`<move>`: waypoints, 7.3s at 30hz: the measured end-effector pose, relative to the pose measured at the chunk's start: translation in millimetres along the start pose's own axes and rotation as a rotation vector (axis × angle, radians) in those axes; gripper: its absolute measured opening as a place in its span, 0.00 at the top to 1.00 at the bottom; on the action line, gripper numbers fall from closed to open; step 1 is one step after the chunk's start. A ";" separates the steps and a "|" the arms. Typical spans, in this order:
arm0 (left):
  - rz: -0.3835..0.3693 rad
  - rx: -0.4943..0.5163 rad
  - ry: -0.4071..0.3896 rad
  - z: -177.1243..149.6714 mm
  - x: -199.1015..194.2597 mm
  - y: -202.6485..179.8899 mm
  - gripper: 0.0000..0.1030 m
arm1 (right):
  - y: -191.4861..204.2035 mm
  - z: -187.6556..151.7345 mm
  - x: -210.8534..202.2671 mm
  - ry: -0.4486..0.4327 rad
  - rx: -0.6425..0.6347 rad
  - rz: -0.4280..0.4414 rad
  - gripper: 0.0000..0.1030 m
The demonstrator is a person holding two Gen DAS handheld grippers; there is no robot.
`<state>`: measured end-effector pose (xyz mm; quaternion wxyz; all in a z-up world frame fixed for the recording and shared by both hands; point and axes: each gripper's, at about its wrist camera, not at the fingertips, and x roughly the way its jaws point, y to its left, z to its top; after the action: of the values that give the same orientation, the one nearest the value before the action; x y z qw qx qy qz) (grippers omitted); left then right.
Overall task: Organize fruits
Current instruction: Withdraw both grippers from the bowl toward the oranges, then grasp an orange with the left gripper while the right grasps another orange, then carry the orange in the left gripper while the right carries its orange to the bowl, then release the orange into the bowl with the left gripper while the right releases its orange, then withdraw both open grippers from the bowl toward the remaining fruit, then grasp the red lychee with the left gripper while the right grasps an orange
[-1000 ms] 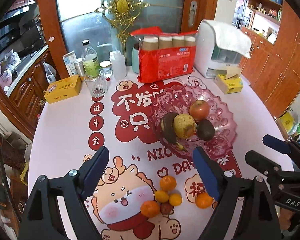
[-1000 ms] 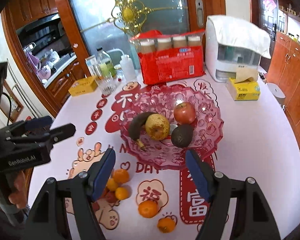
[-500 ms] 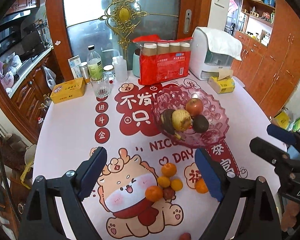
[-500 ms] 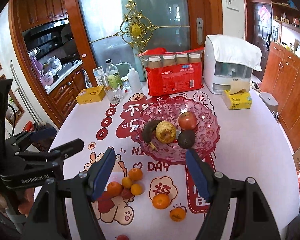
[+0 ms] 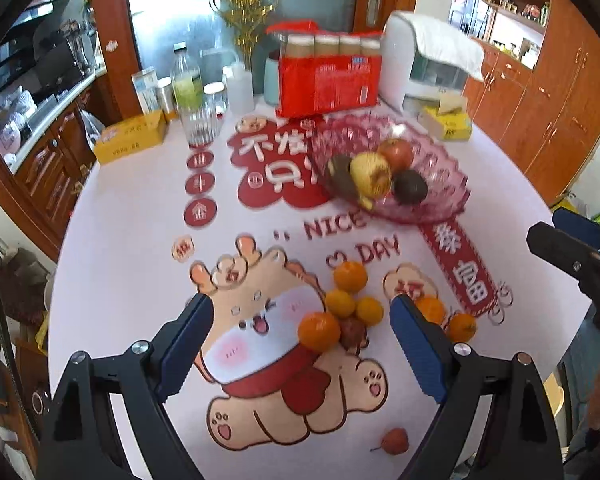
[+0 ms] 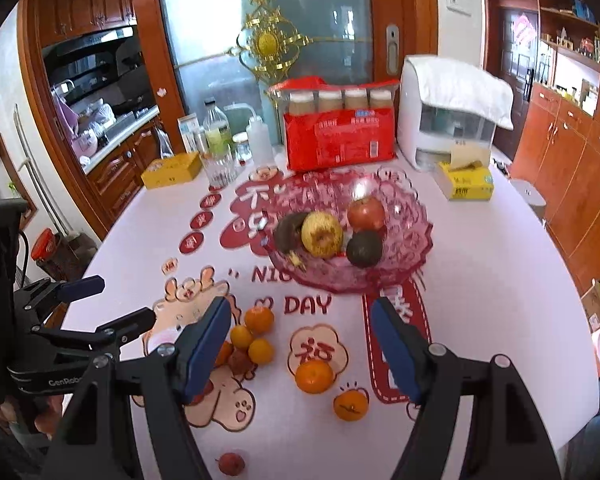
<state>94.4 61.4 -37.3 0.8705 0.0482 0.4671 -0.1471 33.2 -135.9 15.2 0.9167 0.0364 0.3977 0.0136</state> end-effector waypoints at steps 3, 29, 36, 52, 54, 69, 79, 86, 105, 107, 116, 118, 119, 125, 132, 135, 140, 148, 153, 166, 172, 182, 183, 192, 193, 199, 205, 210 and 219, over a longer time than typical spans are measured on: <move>0.004 -0.006 0.052 -11.6 18.2 2.3 0.13 | -6.8 -12.5 18.8 0.055 0.028 0.010 0.29; -0.038 -0.108 0.240 -39.9 139.6 -0.8 0.28 | -28.6 -80.6 146.6 0.374 -0.021 0.089 0.45; -0.105 -0.152 0.218 -38.5 141.5 0.8 0.47 | -17.8 -88.2 164.5 0.417 -0.087 0.088 0.51; -0.150 -0.159 0.169 -38.3 116.8 0.3 0.58 | -21.9 -83.8 154.3 0.386 -0.084 0.118 0.59; -0.155 -0.152 0.145 -32.2 106.0 -2.2 0.58 | -22.1 -79.1 147.1 0.367 -0.084 0.119 0.59; -0.182 0.016 -0.170 96.9 -20.4 -41.1 0.58 | -39.5 34.7 33.9 0.004 -0.082 0.087 0.59; -0.162 0.073 -0.271 169.6 -31.7 -73.4 0.58 | -74.2 115.5 27.8 -0.109 -0.054 0.008 0.59; -0.147 0.061 -0.180 170.0 29.2 -87.9 0.58 | -107.8 125.0 84.1 -0.033 0.026 -0.016 0.59; -0.139 0.071 0.118 123.3 174.6 -126.4 0.58 | -139.4 61.6 214.5 0.250 0.084 -0.008 0.58; -0.132 0.073 0.127 122.4 179.8 -126.7 0.58 | -140.2 60.1 220.6 0.261 0.083 -0.008 0.58; -0.067 0.076 0.156 119.8 191.0 -123.3 0.57 | -130.3 58.0 228.4 0.262 0.022 -0.043 0.56; -0.053 0.073 0.160 119.3 191.2 -121.4 0.57 | -130.5 56.7 228.2 0.267 0.030 -0.028 0.56; -0.051 0.071 0.163 119.2 191.1 -120.6 0.57 | -131.1 56.1 227.7 0.269 0.038 -0.019 0.56; -0.034 0.063 0.125 121.4 179.5 -117.1 0.36 | -134.9 56.9 219.5 0.253 0.086 0.009 0.48; -0.002 0.060 0.092 123.8 163.4 -115.9 0.19 | -131.1 60.5 204.0 0.224 0.085 0.017 0.46; 0.009 0.051 0.091 122.5 157.9 -113.7 0.16 | -129.0 60.0 199.1 0.220 0.085 0.019 0.46; 0.003 0.025 0.100 118.7 148.5 -107.5 0.16 | -125.2 57.7 189.4 0.214 0.085 0.020 0.46; 0.009 0.010 0.074 111.7 120.1 -98.4 0.16 | -117.4 57.1 162.8 0.190 0.095 0.018 0.46; -0.003 -0.002 0.054 105.4 93.9 -89.1 0.16 | -107.5 56.5 138.8 0.168 0.092 0.007 0.46; -0.017 -0.022 0.008 79.3 28.1 -58.8 0.15 | -72.9 41.8 66.9 0.110 0.090 -0.019 0.46; -0.027 -0.040 -0.025 63.7 -3.7 -45.4 0.15 | -56.9 26.7 43.3 0.106 0.072 -0.030 0.46; 0.043 -0.130 -0.115 30.2 -46.4 -33.8 0.15 | -43.6 5.4 25.5 0.090 -0.093 0.048 0.47; 0.050 -0.142 -0.116 25.3 -47.5 -33.1 0.15 | -42.9 2.7 25.8 0.095 -0.117 0.065 0.47; 0.102 -0.259 -0.005 -53.0 -14.6 -49.5 0.15 | -44.7 -25.6 38.6 0.138 -0.286 0.182 0.47; 0.108 -0.269 0.006 -60.3 -10.0 -52.5 0.15 | -46.9 -29.8 42.2 0.149 -0.297 0.192 0.47; 0.136 -0.310 0.049 -103.6 13.4 -69.6 0.15 | -60.5 -56.8 63.3 0.215 -0.341 0.238 0.47; 0.159 -0.330 0.089 -140.1 37.2 -82.8 0.23 | -66.1 -83.9 88.0 0.264 -0.386 0.269 0.47; 0.163 -0.373 0.120 -158.7 52.7 -85.5 0.32 | -70.4 -97.5 107.5 0.302 -0.402 0.287 0.47; 0.170 -0.433 0.132 -171.3 60.7 -88.0 0.44 | -65.3 -112.1 128.0 0.337 -0.456 0.326 0.47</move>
<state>-37.4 2.7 -178.6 0.8375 -0.0911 0.5377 0.0339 38.6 -187.9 -159.4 0.8082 -0.1095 0.5195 0.2549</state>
